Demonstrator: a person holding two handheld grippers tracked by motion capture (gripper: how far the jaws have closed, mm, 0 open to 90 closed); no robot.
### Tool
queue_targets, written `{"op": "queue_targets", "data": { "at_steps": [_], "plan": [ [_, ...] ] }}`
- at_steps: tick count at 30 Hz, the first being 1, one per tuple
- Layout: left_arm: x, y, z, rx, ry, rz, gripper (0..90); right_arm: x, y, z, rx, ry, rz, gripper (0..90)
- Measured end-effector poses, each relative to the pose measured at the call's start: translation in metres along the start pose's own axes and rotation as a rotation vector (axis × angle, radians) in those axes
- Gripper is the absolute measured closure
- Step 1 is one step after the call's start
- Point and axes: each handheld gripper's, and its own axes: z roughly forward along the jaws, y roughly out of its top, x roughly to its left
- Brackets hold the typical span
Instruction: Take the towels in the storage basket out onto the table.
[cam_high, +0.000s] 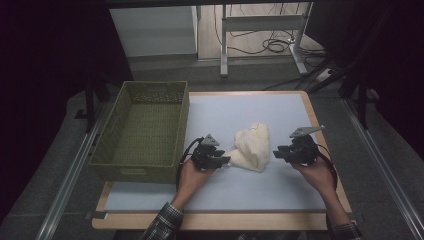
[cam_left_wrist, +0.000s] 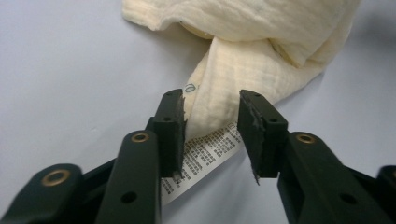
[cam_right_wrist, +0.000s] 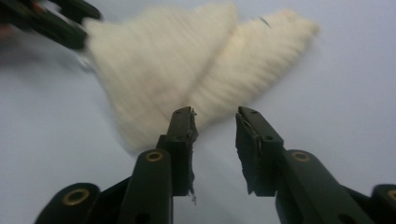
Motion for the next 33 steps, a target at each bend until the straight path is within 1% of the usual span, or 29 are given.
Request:
{"op": "queue_targets", "data": {
  "at_steps": [2, 5, 7, 9, 12, 14, 15, 16, 17, 18, 19, 20, 21, 23, 25, 26, 28, 30, 31, 33],
  "plan": [
    [-0.001, -0.001, 0.0, 0.003, 0.008, 0.007, 59.0, 0.004, 0.013, 0.002, -0.016, 0.038, -0.003, 63.2],
    [0.0, -0.003, 0.001, 0.008, 0.014, 0.013, 57.2, 0.012, 0.029, 0.011, -0.019, 0.068, -0.023, 60.9],
    [0.0, -0.004, 0.002, 0.01, 0.013, 0.012, 57.0, 0.018, 0.04, 0.021, -0.021, 0.091, -0.039, 59.0],
    [0.001, -0.006, 0.003, 0.01, 0.013, 0.01, 57.8, 0.025, 0.05, 0.032, -0.02, 0.113, -0.042, 55.4],
    [0.002, -0.007, 0.005, 0.016, 0.006, 0.003, 60.7, 0.037, 0.063, 0.051, 0.004, 0.13, -0.05, 49.9],
    [0.002, -0.008, 0.006, 0.015, 0.004, 0.003, 62.6, 0.043, 0.068, 0.065, 0.03, 0.112, -0.068, 48.2],
    [0.002, -0.008, 0.006, 0.015, 0.005, 0.004, 64.7, 0.046, 0.069, 0.074, 0.056, 0.083, -0.086, 48.5],
    [0.003, -0.008, 0.006, 0.016, 0.006, 0.003, 67.1, 0.046, 0.069, 0.079, 0.071, 0.059, -0.098, 48.9],
    [0.003, -0.008, 0.006, 0.018, 0.004, 0.0, 69.4, 0.046, 0.068, 0.085, 0.094, 0.021, -0.112, 55.8],
    [0.004, -0.008, 0.006, 0.019, 0.001, -0.004, 71.7, 0.046, 0.066, 0.088, 0.122, -0.012, -0.12, 66.6],
    [0.005, -0.009, 0.006, 0.019, 0.0, -0.006, 74.0, 0.044, 0.063, 0.091, 0.136, -0.035, -0.129, 73.8],
    [0.005, -0.009, 0.006, 0.017, -0.002, -0.007, 75.3, 0.043, 0.061, 0.09, 0.135, -0.031, -0.124, 79.2],
    [0.006, -0.009, 0.006, 0.015, -0.004, -0.009, 76.4, 0.04, 0.058, 0.086, 0.118, -0.017, -0.111, 82.1],
    [0.007, -0.01, 0.006, 0.01, -0.006, -0.018, 78.8, 0.038, 0.056, 0.076, 0.085, -0.022, -0.107, 83.3],
    [0.007, -0.01, 0.006, 0.01, -0.005, -0.016, 80.1, 0.036, 0.052, 0.06, 0.058, -0.03, -0.12, 83.2],
    [0.006, -0.01, 0.006, 0.01, -0.003, -0.015, 80.8, 0.034, 0.049, 0.049, 0.041, -0.038, -0.123, 83.2],
    [0.005, -0.01, 0.006, 0.009, 0.002, -0.012, 81.5, 0.03, 0.043, 0.031, 0.02, -0.045, -0.12, 83.2],
    [0.005, -0.01, 0.006, 0.009, 0.003, -0.011, 81.8, 0.025, 0.033, 0.012, -0.004, -0.055, -0.107, 82.1],
    [0.005, -0.01, 0.006, 0.008, 0.003, -0.014, 81.9, 0.021, 0.024, 0.001, -0.017, -0.069, -0.1, 80.4],
    [0.005, -0.011, 0.006, 0.009, 0.008, -0.009, 82.1, 0.014, 0.009, -0.013, -0.026, -0.087, -0.078, 78.9]
  ]
}}
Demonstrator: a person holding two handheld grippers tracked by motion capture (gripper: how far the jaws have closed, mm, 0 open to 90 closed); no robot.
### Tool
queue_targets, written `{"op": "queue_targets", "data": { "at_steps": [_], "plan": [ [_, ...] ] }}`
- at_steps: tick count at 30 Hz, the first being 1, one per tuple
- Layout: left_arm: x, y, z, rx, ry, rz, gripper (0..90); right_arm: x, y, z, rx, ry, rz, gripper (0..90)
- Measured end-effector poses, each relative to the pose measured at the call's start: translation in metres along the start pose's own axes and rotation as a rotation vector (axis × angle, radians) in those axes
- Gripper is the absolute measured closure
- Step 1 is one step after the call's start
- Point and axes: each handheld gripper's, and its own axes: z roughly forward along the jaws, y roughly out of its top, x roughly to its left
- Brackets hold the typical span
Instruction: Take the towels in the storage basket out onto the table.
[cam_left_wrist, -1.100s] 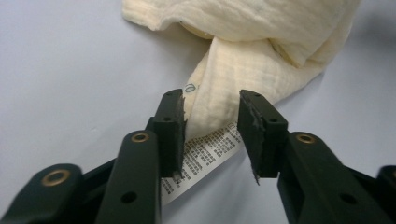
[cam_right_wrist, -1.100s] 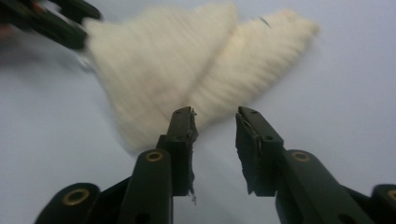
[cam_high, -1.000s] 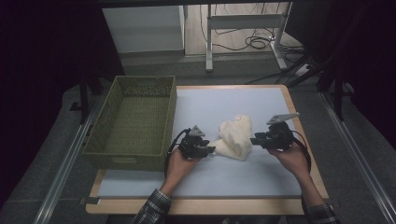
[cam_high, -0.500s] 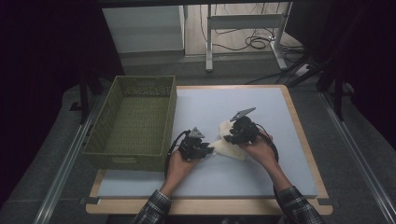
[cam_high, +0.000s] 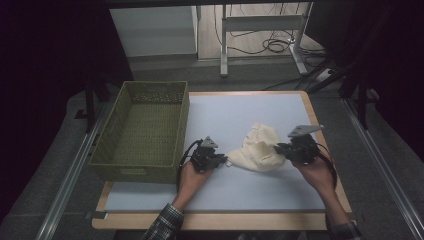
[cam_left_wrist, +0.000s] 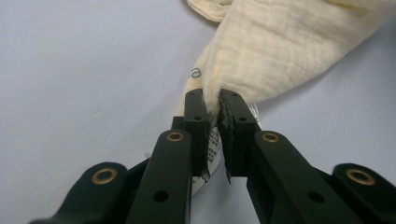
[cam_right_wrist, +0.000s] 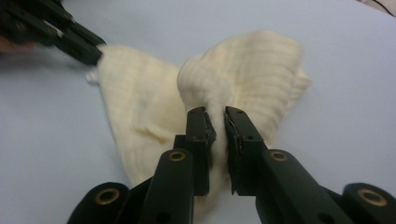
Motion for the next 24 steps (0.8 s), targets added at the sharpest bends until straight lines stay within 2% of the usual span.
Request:
{"op": "queue_targets", "data": {
  "at_steps": [1, 2, 5, 7, 9, 13, 17, 20, 22, 24],
  "plan": [
    [0.0, 0.0, 0.0, 0.0, 0.0, 0.0, 82.2, 0.0, 0.0, 0.0, 0.0, 0.0, 0.0, 78.9],
    [0.0, 0.0, 0.0, 0.002, 0.002, 0.001, 82.2, -0.01, -0.024, -0.012, 0.0, -0.006, 0.055, 78.3],
    [-0.001, 0.001, 0.0, 0.0, 0.006, -0.001, 80.5, -0.021, -0.057, -0.019, 0.024, -0.005, 0.124, 74.7],
    [-0.001, 0.002, -0.002, -0.005, 0.016, -0.005, 71.3, -0.027, -0.073, -0.024, 0.031, -0.012, 0.163, 70.6],
    [0.0, 0.005, -0.004, -0.017, 0.026, -0.012, 61.8, -0.032, -0.079, -0.032, 0.021, -0.017, 0.183, 67.6],
    [-0.001, 0.009, -0.007, -0.014, 0.02, -0.003, 58.8, -0.036, -0.07, -0.046, -0.017, -0.018, 0.186, 64.0],
    [-0.002, 0.01, -0.007, -0.022, 0.01, -0.004, 57.2, -0.037, -0.048, -0.045, -0.042, 0.012, 0.166, 59.0],
    [-0.001, 0.01, -0.007, -0.017, 0.004, -0.005, 57.3, -0.037, -0.032, -0.031, -0.042, 0.042, 0.153, 55.3],
    [-0.001, 0.01, -0.007, -0.014, -0.003, -0.005, 59.1, -0.038, -0.023, -0.015, -0.028, 0.074, 0.154, 54.2],
    [0.0, 0.01, -0.007, -0.01, -0.01, -0.003, 62.6, -0.038, -0.018, -0.002, -0.005, 0.083, 0.149, 53.7]
  ]
}}
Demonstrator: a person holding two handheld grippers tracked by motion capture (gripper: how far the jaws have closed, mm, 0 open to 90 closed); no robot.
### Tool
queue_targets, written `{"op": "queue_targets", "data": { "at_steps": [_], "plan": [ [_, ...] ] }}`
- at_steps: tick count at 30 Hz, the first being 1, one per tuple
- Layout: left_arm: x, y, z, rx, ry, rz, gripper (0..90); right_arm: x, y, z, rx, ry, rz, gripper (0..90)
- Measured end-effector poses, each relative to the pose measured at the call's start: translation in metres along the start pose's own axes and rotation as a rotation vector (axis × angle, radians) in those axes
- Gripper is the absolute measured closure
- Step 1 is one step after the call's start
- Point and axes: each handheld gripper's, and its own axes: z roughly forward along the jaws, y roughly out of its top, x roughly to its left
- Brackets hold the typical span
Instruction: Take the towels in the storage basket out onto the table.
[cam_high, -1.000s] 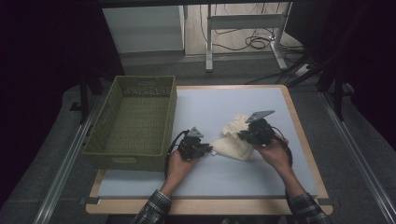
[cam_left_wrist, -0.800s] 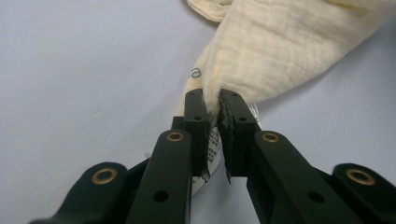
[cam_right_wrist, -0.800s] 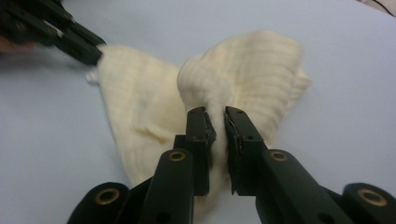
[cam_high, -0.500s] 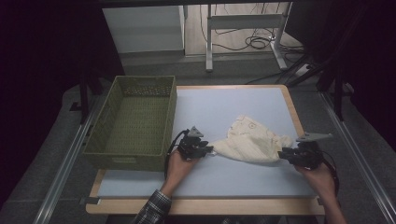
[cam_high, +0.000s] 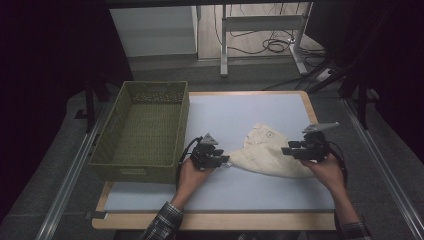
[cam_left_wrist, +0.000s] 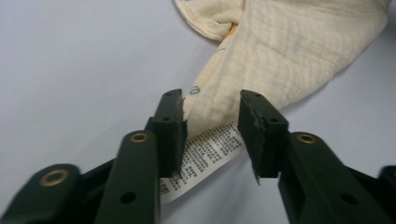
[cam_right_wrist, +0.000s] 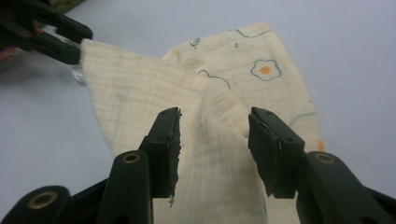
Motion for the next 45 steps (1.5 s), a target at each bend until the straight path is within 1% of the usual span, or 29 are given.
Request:
{"op": "queue_targets", "data": {
  "at_steps": [2, 4, 6, 8, 9, 10, 12, 13, 14, 16, 17, 18, 19, 20, 21, 23, 26, 28, 32, 34, 36, 37, 38, 40, 43, 45],
  "plan": [
    [-0.001, 0.0, 0.001, 0.005, -0.009, 0.008, 64.6, -0.002, 0.003, 0.017, 0.038, -0.015, -0.009, 53.5],
    [-0.001, 0.0, 0.001, 0.011, -0.018, 0.009, 67.1, -0.007, 0.004, 0.028, 0.053, -0.013, 0.009, 53.5],
    [-0.002, 0.0, 0.001, 0.016, -0.023, 0.013, 70.4, -0.013, 0.006, 0.034, 0.049, -0.006, 0.034, 53.5],
    [-0.002, -0.001, 0.002, 0.02, -0.031, 0.013, 73.7, -0.02, 0.009, 0.039, 0.037, -0.029, 0.051, 53.5],
    [-0.003, -0.002, 0.002, 0.02, -0.031, 0.013, 75.2, -0.024, 0.013, 0.041, 0.028, -0.055, 0.065, 53.5],
    [-0.003, -0.003, 0.002, 0.022, -0.031, 0.014, 76.7, -0.027, 0.015, 0.043, 0.028, -0.065, 0.074, 53.5],
    [-0.003, -0.005, 0.001, 0.02, -0.036, 0.013, 77.4, -0.031, 0.018, 0.049, 0.042, -0.062, 0.083, 53.5],
    [-0.003, -0.007, 0.0, 0.021, -0.036, 0.011, 77.3, -0.03, 0.018, 0.054, 0.057, -0.058, 0.08, 53.5],
    [-0.002, -0.007, 0.0, 0.022, -0.036, 0.014, 75.6, -0.027, 0.016, 0.06, 0.084, -0.052, 0.056, 53.4],
    [-0.002, -0.009, 0.0, 0.026, -0.033, 0.012, 73.9, -0.021, 0.012, 0.065, 0.107, -0.054, 0.033, 53.3],
    [-0.002, -0.009, 0.001, 0.024, -0.036, 0.011, 73.7, -0.016, 0.008, 0.069, 0.128, -0.065, 0.009, 53.8],
    [-0.002, -0.01, 0.002, 0.025, -0.039, 0.007, 73.0, -0.013, 0.006, 0.07, 0.135, -0.076, -0.005, 53.9],
    [-0.002, -0.01, 0.003, 0.025, -0.041, 0.004, 72.7, -0.01, 0.003, 0.07, 0.127, -0.099, -0.021, 58.8],
    [-0.001, -0.01, 0.003, 0.025, -0.043, 0.002, 72.8, -0.006, 0.001, 0.069, 0.127, -0.119, -0.029, 66.4],
    [-0.001, -0.011, 0.003, 0.026, -0.045, 0.001, 72.9, -0.004, 0.0, 0.067, 0.128, -0.113, -0.035, 76.4],
    [-0.001, -0.011, 0.004, 0.019, -0.044, -0.006, 73.8, -0.001, -0.002, 0.065, 0.139, -0.104, -0.038, 83.9],
    [-0.001, -0.011, 0.003, 0.01, -0.042, -0.002, 77.3, 0.003, -0.001, 0.06, 0.137, -0.123, -0.064, 84.9],
    [-0.002, -0.011, 0.002, 0.006, -0.042, 0.002, 78.1, 0.004, 0.0, 0.053, 0.107, -0.109, -0.063, 84.8],
    [-0.002, -0.012, 0.001, 0.003, -0.048, 0.001, 79.0, 0.008, 0.004, 0.032, 0.061, -0.081, -0.061, 84.6],
    [-0.002, -0.012, 0.0, 0.0, -0.053, 0.002, 79.0, 0.014, 0.003, 0.021, 0.042, -0.065, -0.073, 84.4],
    [-0.003, -0.014, -0.001, -0.001, -0.059, 0.0, 79.0, 0.021, 0.001, 0.01, 0.027, -0.04, -0.088, 83.9],
    [-0.003, -0.014, -0.001, -0.001, -0.059, 0.0, 79.3, 0.021, 0.001, 0.01, 0.027, -0.04, -0.088, 83.9],
    [-0.003, -0.015, -0.001, -0.003, -0.064, -0.005, 79.3, 0.028, -0.004, 0.001, 0.023, -0.021, -0.107, 83.7],
    [-0.004, -0.017, -0.001, -0.006, -0.068, -0.01, 79.7, 0.035, -0.011, -0.009, 0.018, -0.008, -0.119, 83.5],
    [-0.005, -0.019, -0.003, -0.009, -0.071, -0.011, 79.4, 0.045, -0.023, -0.021, 0.007, 0.026, -0.116, 83.5],
    [-0.007, -0.018, -0.006, -0.017, -0.071, -0.009, 76.1, 0.052, -0.033, -0.027, -0.009, 0.06, -0.11, 83.5]
  ]
}}
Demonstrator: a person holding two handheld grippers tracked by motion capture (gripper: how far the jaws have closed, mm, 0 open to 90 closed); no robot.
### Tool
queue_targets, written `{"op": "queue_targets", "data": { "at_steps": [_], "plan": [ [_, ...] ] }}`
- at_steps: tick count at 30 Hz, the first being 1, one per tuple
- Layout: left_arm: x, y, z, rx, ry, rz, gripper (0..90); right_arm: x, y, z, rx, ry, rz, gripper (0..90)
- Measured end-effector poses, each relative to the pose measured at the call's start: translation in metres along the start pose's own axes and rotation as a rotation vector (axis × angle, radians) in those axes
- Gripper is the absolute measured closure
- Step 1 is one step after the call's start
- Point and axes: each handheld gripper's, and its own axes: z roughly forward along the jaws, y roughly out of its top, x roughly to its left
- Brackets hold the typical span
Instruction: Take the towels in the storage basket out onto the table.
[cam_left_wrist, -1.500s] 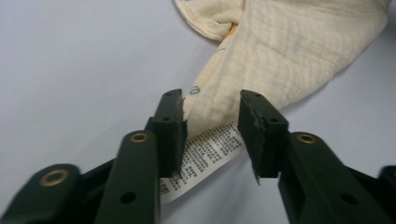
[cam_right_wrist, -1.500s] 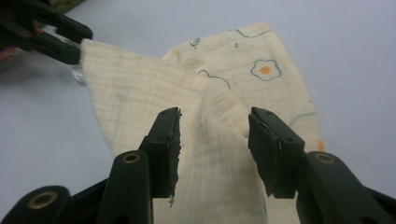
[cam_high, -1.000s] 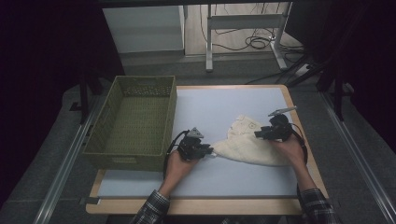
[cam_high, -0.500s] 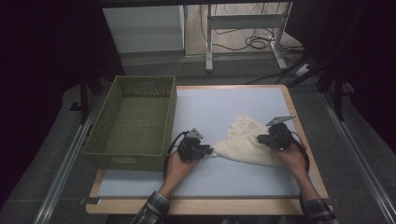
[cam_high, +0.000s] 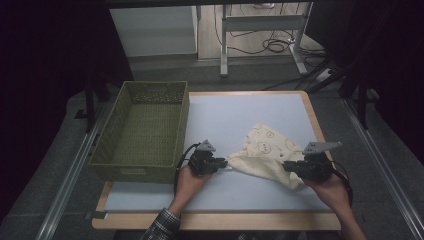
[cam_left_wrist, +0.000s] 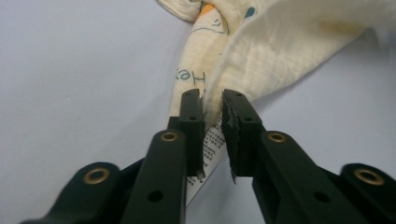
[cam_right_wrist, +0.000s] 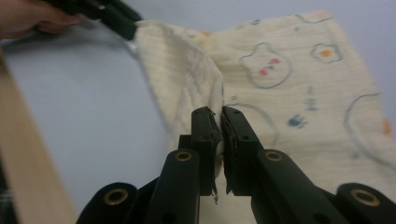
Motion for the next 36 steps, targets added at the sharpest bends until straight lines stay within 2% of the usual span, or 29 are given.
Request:
{"op": "queue_targets", "data": {
  "at_steps": [4, 6, 8, 12, 18, 20, 21, 22, 23, 29, 33, 36],
  "plan": [
    [-0.004, 0.007, -0.006, -0.032, 0.0, 0.006, 66.4, 0.019, -0.017, -0.006, -0.009, 0.037, -0.002, 83.4],
    [-0.006, 0.013, -0.009, -0.042, 0.008, 0.009, 65.0, 0.028, -0.025, -0.007, -0.004, 0.06, -0.004, 82.6],
    [-0.006, 0.021, -0.01, -0.051, 0.02, 0.019, 62.4, 0.036, -0.031, -0.007, 0.012, 0.081, -0.013, 78.3],
    [-0.003, 0.04, -0.011, -0.051, 0.054, 0.023, 59.5, 0.039, -0.032, -0.017, 0.013, 0.05, -0.026, 71.6],
    [0.0, 0.068, -0.005, -0.041, 0.081, 0.033, 56.5, 0.016, -0.028, -0.032, -0.005, -0.029, 0.019, 66.9],
    [0.003, 0.075, 0.002, -0.019, 0.084, 0.04, 56.5, 0.008, -0.031, -0.035, -0.004, -0.052, 0.039, 65.7],
    [0.007, 0.081, 0.012, 0.001, 0.091, 0.04, 56.7, 0.004, -0.033, -0.035, -0.004, -0.064, 0.048, 65.4],
    [0.007, 0.081, 0.012, 0.001, 0.091, 0.04, 57.2, 0.004, -0.033, -0.035, -0.004, -0.064, 0.048, 65.4],
    [0.009, 0.083, 0.018, 0.008, 0.087, 0.046, 57.2, -0.005, -0.038, -0.037, 0.003, -0.103, 0.066, 64.6],
    [0.018, 0.091, 0.057, 0.049, 0.064, 0.054, 61.0, -0.034, -0.055, -0.037, 0.002, -0.202, 0.135, 65.1],
    [0.018, 0.093, 0.078, 0.08, 0.075, 0.074, 60.4, -0.049, -0.067, -0.033, 0.003, -0.254, 0.182, 64.0],
    [0.016, 0.094, 0.088, 0.103, 0.09, 0.093, 58.1, -0.056, -0.074, -0.027, 0.02, -0.296, 0.198, 58.0]
  ]
}}
